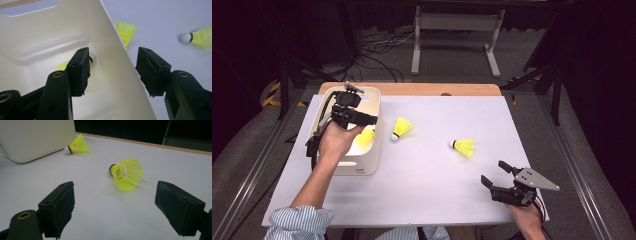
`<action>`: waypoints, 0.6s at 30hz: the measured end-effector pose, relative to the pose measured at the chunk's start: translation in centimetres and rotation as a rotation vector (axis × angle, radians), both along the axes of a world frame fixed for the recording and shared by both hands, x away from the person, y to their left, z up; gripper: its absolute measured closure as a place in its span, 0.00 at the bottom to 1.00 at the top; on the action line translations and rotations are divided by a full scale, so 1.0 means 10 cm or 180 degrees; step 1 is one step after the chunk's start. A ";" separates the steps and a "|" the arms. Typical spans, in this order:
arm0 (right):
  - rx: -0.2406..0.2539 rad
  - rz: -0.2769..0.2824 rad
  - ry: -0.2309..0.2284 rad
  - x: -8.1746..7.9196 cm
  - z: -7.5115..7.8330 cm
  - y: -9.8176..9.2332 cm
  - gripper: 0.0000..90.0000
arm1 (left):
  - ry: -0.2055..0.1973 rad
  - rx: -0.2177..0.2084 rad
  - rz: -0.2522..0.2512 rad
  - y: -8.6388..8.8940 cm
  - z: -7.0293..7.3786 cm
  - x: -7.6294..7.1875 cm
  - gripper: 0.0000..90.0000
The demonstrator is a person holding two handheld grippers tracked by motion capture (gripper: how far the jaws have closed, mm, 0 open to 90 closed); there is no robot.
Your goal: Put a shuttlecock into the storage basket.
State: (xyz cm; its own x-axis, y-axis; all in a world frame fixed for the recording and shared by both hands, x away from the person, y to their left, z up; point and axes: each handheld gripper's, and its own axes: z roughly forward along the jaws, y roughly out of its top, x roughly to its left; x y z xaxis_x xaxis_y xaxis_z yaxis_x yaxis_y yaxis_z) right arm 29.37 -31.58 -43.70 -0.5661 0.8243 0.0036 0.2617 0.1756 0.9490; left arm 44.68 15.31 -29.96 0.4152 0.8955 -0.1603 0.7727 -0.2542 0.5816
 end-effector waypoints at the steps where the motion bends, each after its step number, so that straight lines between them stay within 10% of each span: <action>1: 0.0000 0.0001 -0.0002 0.00 0.00 0.00 0.19 | -0.0002 -0.0001 -0.0005 0.00 0.00 0.00 0.50; 18: -0.0006 0.0004 -0.0003 0.00 0.00 0.01 0.19 | -0.0061 -0.0027 -0.0167 -0.17 0.05 -0.04 0.50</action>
State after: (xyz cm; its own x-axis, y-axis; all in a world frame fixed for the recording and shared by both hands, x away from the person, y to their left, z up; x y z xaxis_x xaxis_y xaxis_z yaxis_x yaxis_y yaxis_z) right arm 29.35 -31.52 -43.70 -0.5671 0.8236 0.0015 0.2605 0.1777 0.9490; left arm 44.23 13.59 -29.43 0.4647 0.8710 -0.1593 0.7472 -0.2892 0.5983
